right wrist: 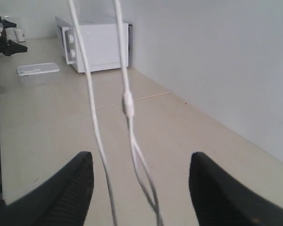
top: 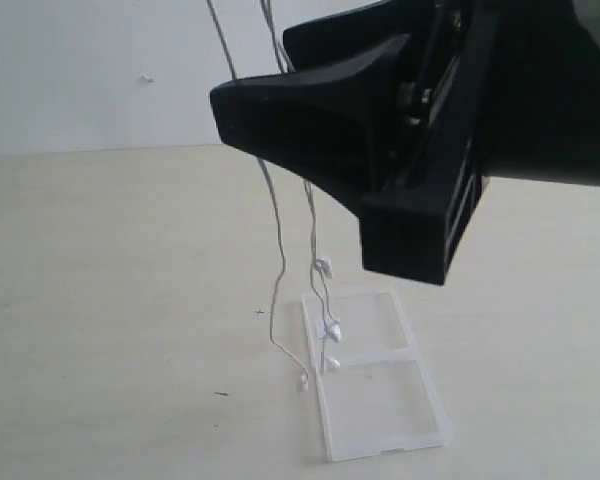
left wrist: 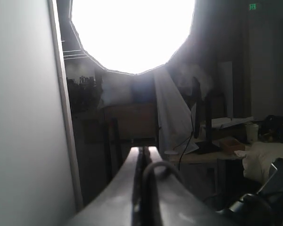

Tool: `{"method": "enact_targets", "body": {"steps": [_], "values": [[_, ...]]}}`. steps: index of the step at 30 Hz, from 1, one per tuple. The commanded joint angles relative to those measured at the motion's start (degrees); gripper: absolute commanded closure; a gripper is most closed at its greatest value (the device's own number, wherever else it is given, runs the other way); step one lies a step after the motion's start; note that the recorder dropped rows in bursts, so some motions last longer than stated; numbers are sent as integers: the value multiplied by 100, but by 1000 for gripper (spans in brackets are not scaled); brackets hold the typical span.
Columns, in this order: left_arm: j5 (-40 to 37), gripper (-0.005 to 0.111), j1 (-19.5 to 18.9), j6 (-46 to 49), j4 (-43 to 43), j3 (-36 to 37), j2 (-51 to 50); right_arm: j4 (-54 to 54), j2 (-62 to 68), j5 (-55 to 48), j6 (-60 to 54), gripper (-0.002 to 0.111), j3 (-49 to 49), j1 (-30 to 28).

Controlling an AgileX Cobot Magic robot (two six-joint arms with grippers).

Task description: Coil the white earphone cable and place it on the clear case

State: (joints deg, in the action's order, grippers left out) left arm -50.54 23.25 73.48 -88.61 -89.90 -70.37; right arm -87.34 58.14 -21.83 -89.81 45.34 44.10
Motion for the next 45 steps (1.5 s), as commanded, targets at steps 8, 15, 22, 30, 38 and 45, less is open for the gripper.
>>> {"method": "enact_targets", "body": {"steps": [8, 15, 22, 30, 38, 45], "values": [[-86, 107, 37, -211, 301, -26, -10, 249, 214, -74, 10, 50, 18, 21], [6, 107, 37, -196, 300, -26, -10, 249, 318, -279, 149, 50, 18, 21], [6, 107, 37, -196, 290, -26, 0, 249, 668, -370, 286, 50, 18, 21], [6, 107, 37, -196, 290, -26, 0, 206, 668, -369, 286, 50, 18, 21], [46, 107, 37, -196, 277, -26, 0, 198, 668, -451, 286, 50, 18, 21], [48, 107, 37, -169, 242, -26, 0, 198, 668, -498, 286, 56, 18, 21]]}}
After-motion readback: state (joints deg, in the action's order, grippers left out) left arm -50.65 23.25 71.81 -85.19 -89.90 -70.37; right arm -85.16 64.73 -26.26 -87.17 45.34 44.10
